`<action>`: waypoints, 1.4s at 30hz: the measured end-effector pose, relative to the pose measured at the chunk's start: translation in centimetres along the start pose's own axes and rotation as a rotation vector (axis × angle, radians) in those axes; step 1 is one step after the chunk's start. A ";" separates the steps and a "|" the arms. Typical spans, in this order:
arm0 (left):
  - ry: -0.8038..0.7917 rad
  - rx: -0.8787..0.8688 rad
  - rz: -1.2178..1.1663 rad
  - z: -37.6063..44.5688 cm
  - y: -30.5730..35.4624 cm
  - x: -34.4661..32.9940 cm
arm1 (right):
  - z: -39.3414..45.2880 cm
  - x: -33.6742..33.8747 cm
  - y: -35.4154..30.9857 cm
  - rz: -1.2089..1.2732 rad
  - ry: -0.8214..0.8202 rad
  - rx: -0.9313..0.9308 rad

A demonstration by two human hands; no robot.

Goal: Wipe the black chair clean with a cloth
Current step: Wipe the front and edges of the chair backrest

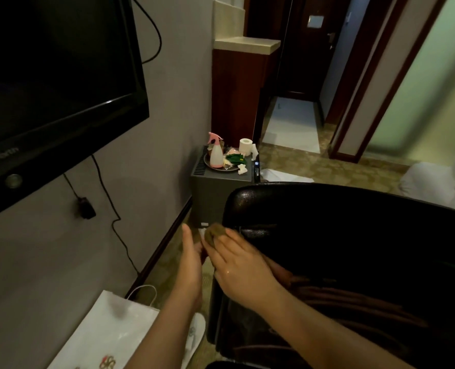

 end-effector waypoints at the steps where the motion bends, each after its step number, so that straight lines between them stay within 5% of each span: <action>1: 0.009 0.011 0.017 -0.2 -0.2 0.0 | -0.3 0.2 0.0 -0.008 0.013 0.041; 4: 0.041 -0.037 0.105 -0.3 0.9 -0.2 | 0.8 4.3 4.5 0.065 0.228 0.058; 8: 0.042 -0.151 0.208 0.2 3.6 -1.4 | 2.2 6.8 12.9 0.096 0.301 -0.265; 15: -0.052 -0.213 0.237 1.6 6.4 -6.5 | -2.4 2.1 3.8 0.096 0.238 -0.008; 21: -0.119 -0.215 0.339 1.5 6.0 -7.7 | -10.9 3.1 14.5 0.177 0.316 -0.502; 24: -0.073 -0.264 0.353 1.0 5.7 -7.9 | -10.1 3.0 14.8 0.294 0.327 -0.639; 30: -0.025 -0.288 0.388 1.2 6.1 -6.5 | -0.3 2.5 5.7 0.290 0.361 -0.362; 34: -0.079 -0.265 0.429 0.9 6.9 -6.4 | -2.7 2.6 6.6 0.230 0.379 -0.224; 42: -0.005 -0.275 0.538 0.1 7.4 -7.6 | -19.7 2.9 20.6 0.113 0.285 -0.842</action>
Point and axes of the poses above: each hand's wrist, its own z-axis towards the middle knuckle, its own x-axis out of the back of the hand, y = z × x, the point moved 9 cm from there along z, towards the middle knuckle, and after that the axes turned 11 degrees about -z, right-handed, at the moved point
